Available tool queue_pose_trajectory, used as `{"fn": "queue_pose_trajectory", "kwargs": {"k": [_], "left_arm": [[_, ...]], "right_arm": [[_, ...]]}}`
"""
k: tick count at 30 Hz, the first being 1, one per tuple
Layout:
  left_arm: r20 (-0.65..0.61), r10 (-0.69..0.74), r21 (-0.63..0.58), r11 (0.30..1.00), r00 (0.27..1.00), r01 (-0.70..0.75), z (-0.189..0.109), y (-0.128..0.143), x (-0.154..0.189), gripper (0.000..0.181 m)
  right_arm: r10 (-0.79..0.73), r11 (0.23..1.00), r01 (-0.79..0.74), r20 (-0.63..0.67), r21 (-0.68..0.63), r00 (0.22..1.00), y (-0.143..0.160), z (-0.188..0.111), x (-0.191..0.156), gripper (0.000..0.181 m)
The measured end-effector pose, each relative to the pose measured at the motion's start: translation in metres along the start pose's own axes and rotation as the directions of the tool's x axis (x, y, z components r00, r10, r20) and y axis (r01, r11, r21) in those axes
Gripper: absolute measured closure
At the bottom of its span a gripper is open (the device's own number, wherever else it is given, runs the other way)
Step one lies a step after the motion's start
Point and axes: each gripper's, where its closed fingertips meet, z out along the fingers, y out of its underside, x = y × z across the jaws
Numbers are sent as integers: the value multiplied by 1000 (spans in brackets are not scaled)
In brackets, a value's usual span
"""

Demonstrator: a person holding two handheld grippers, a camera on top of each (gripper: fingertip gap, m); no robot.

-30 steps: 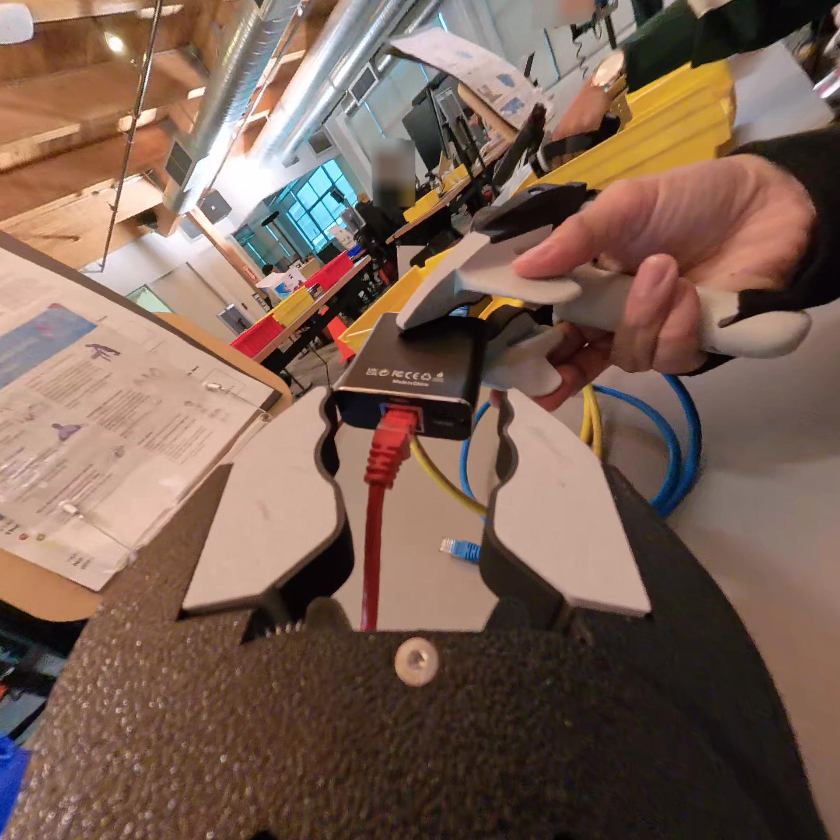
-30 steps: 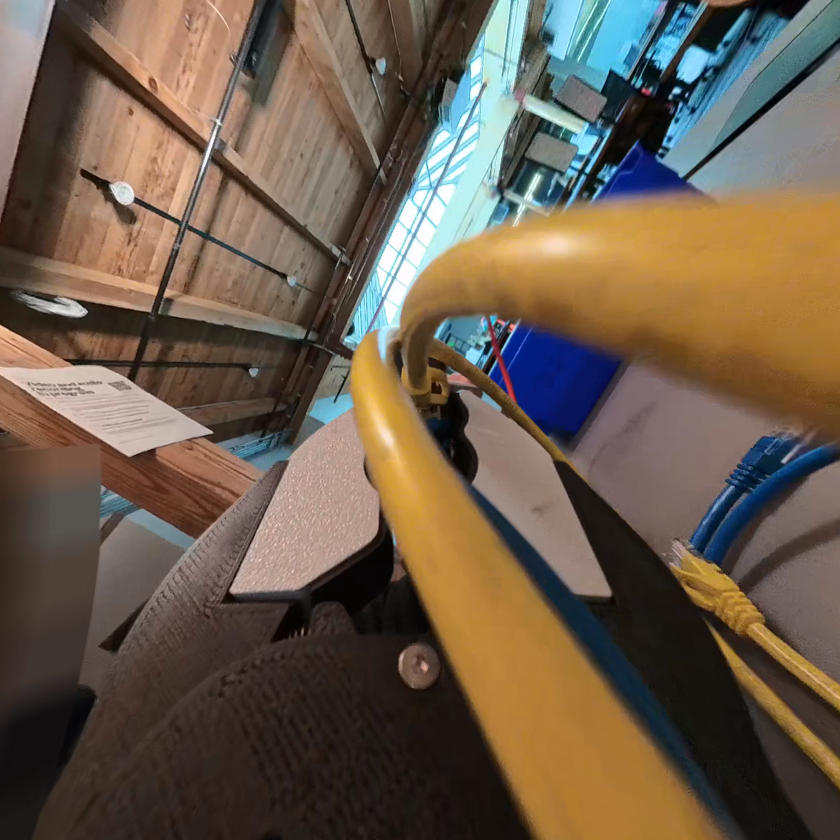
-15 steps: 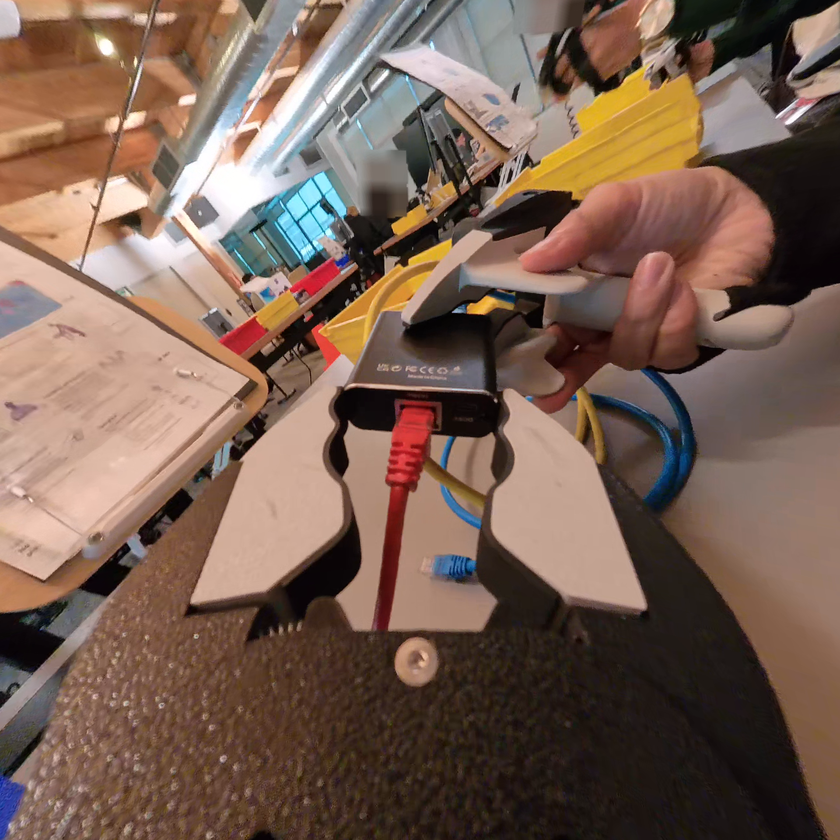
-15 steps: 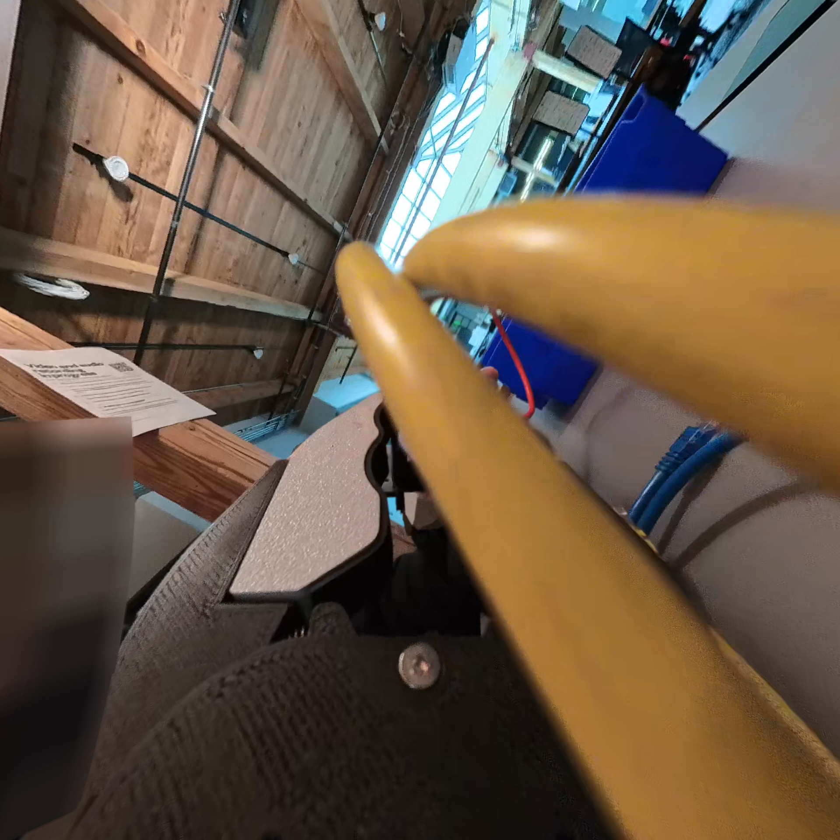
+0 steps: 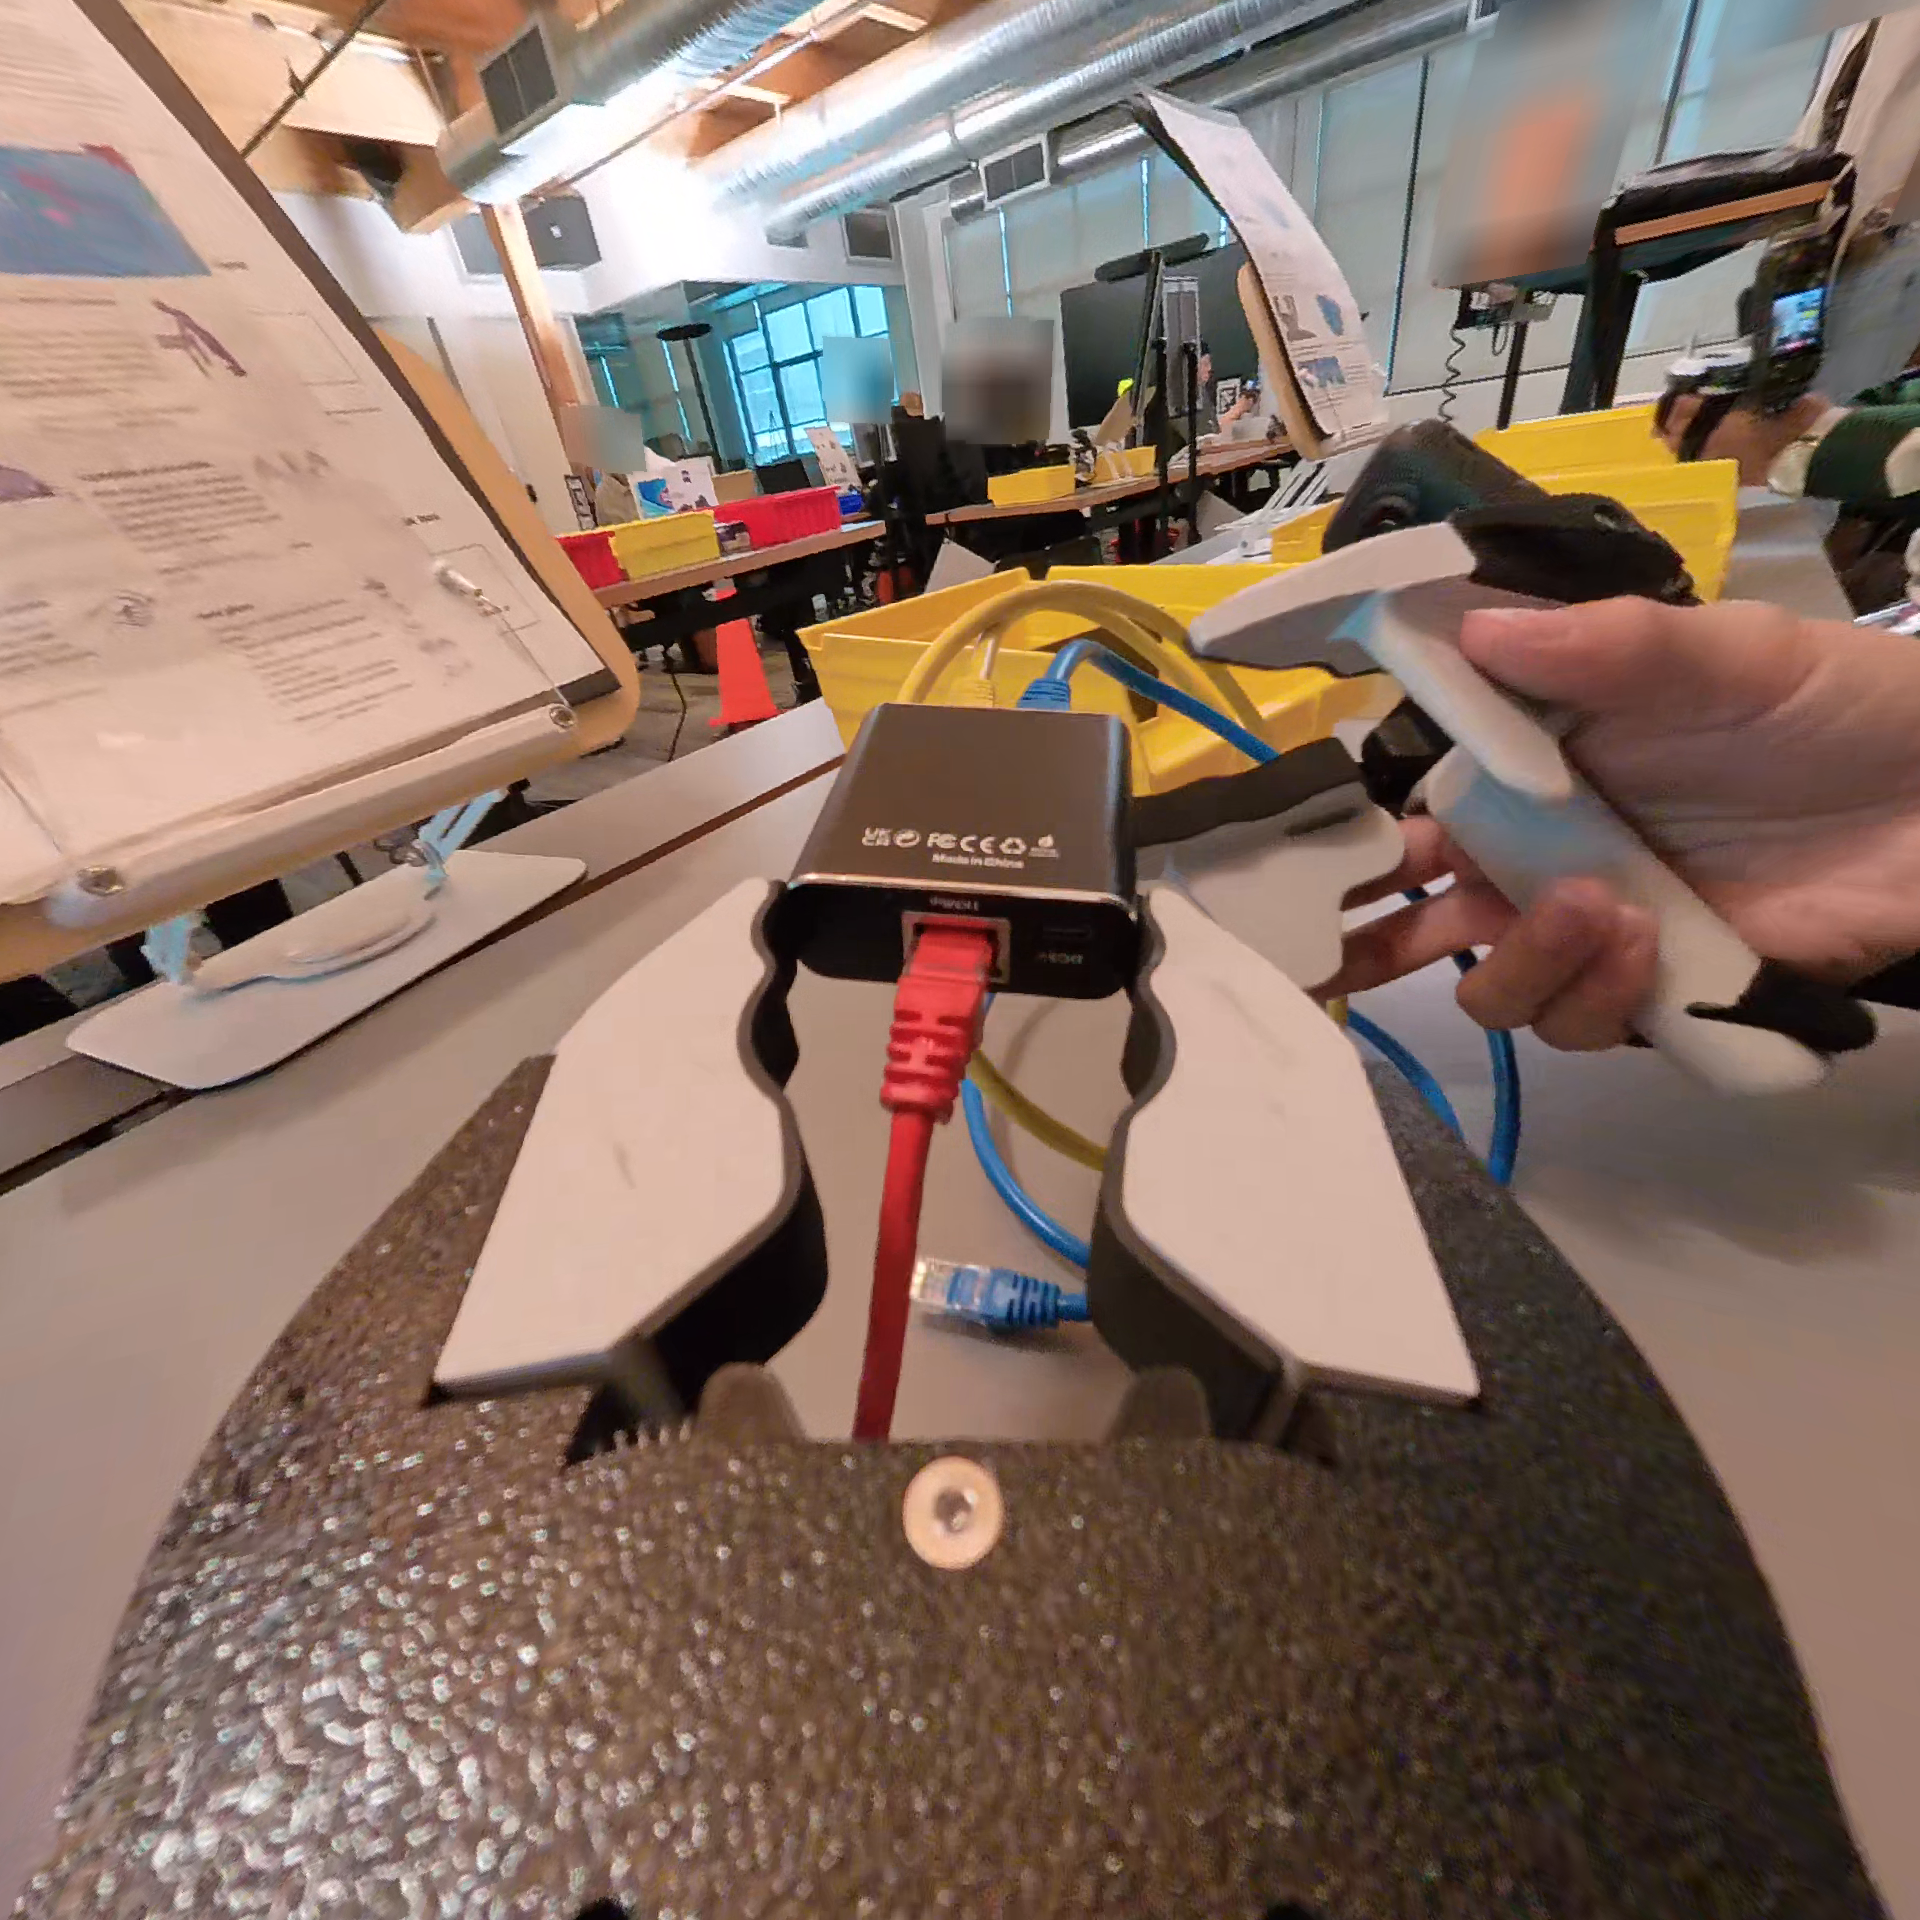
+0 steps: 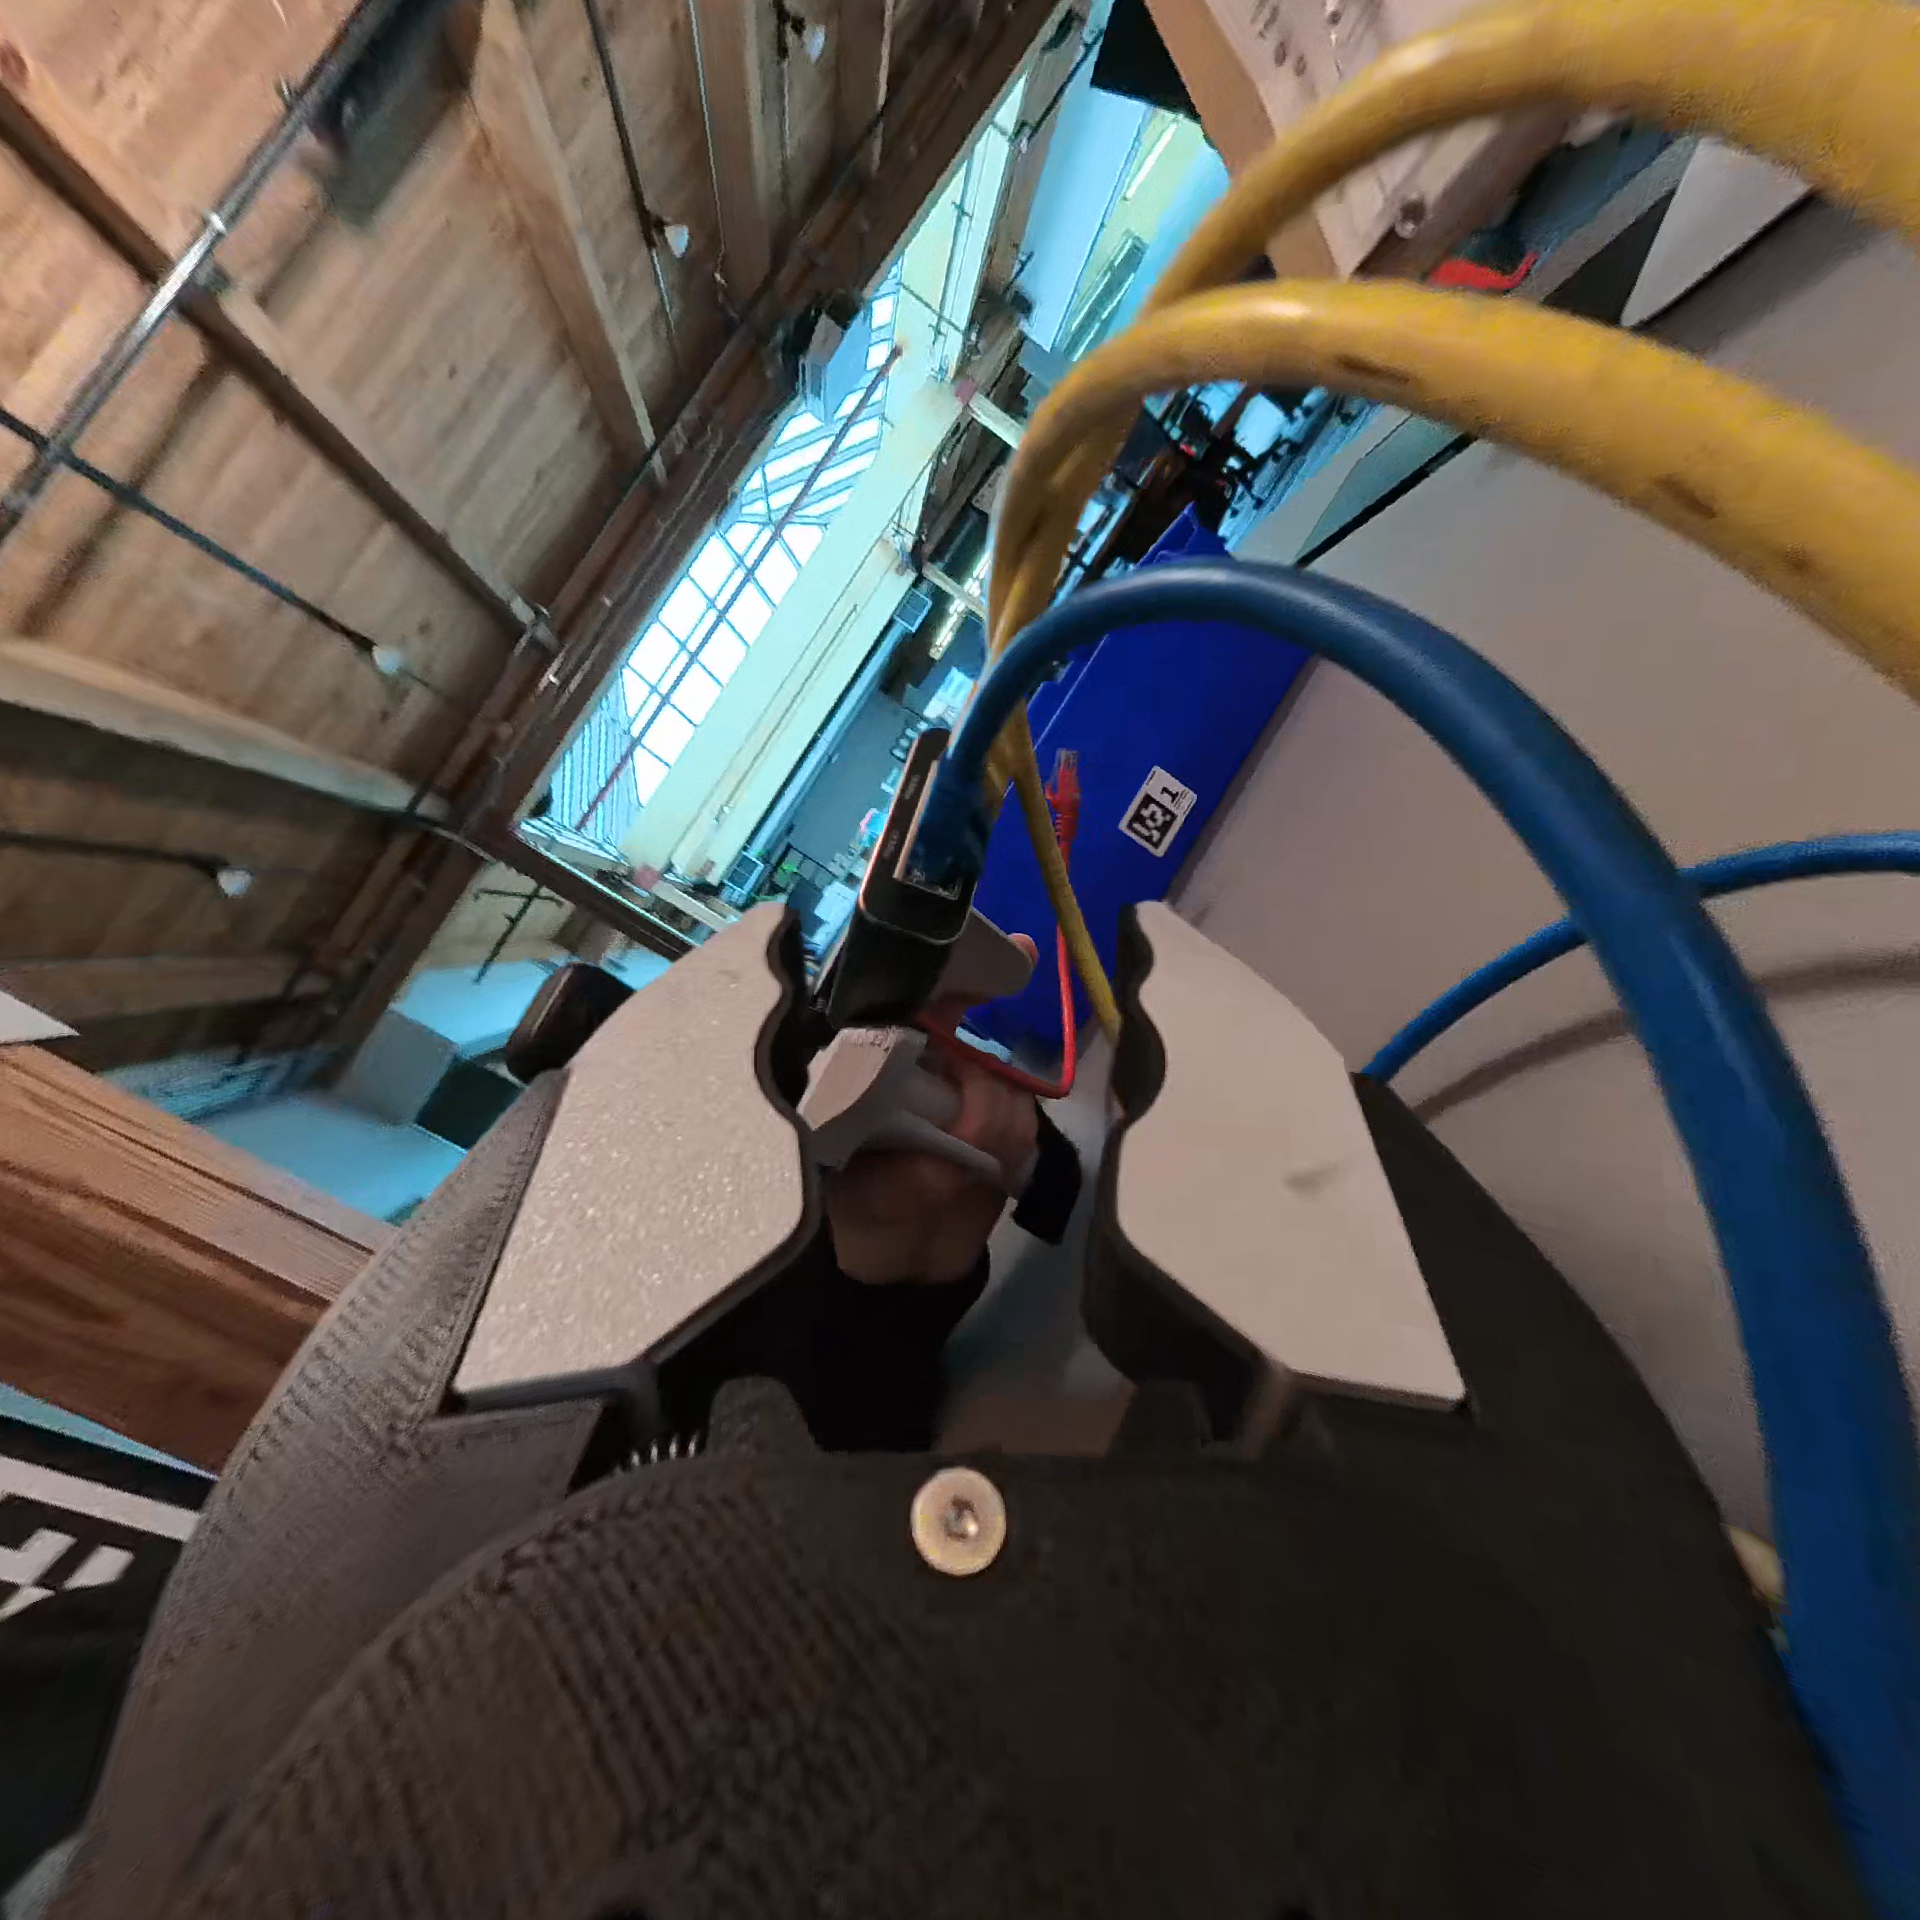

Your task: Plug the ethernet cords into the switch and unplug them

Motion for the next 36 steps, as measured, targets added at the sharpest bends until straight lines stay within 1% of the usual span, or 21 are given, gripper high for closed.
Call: {"fn": "queue_pose_trajectory", "kwargs": {"k": [3,5,6,8,9,12,14,17,21,26,30,34,36], "left_arm": [[14,40,-3,999,999,-40,0,0,3,121],[15,66,-3,998,998,-66,1,0,7,121],[16,73,0,997,997,-73,1,-1,9,121],[25,79,0,997,997,-79,2,-2,11,121],[27,81,1,997,996,-82,3,-2,12,121],[35,103,-5,995,994,-103,4,-1,15,121],[42,112,0,994,993,-112,4,-2,14,121],[49,134,1,991,990,-134,5,-2,15,121],[57,174,-12,985,983,-173,6,-1,17,121],[67,192,-22,981,979,-191,7,0,17,121],[65,191,-26,982,979,-189,7,1,17,121],[64,222,-32,975,973,-221,9,1,22,121],[89,239,-62,970,967,-234,10,4,21,121]], "right_arm": [[88,996,-88,39,16,995,5,3,0,132],[123,990,-126,37,62,992,3,5,1,132],[134,986,-137,41,99,990,1,4,2,136],[180,965,-189,62,182,982,-5,-1,4,152],[197,956,-209,79,208,977,-6,-3,4,156],[217,942,-238,110,239,970,-6,-6,0,163],[202,942,-226,119,249,972,-7,-7,-3,170],[217,945,-240,122,221,969,-1,-5,-4,171],[252,931,-282,149,233,956,-2,-8,-1,172],[256,927,-286,151,241,955,-2,-7,-1,160],[249,930,-276,136,244,959,-2,-6,1,161],[233,928,-263,137,264,963,-4,-8,3,167],[235,925,-263,131,274,963,-4,-9,7,168]]}}
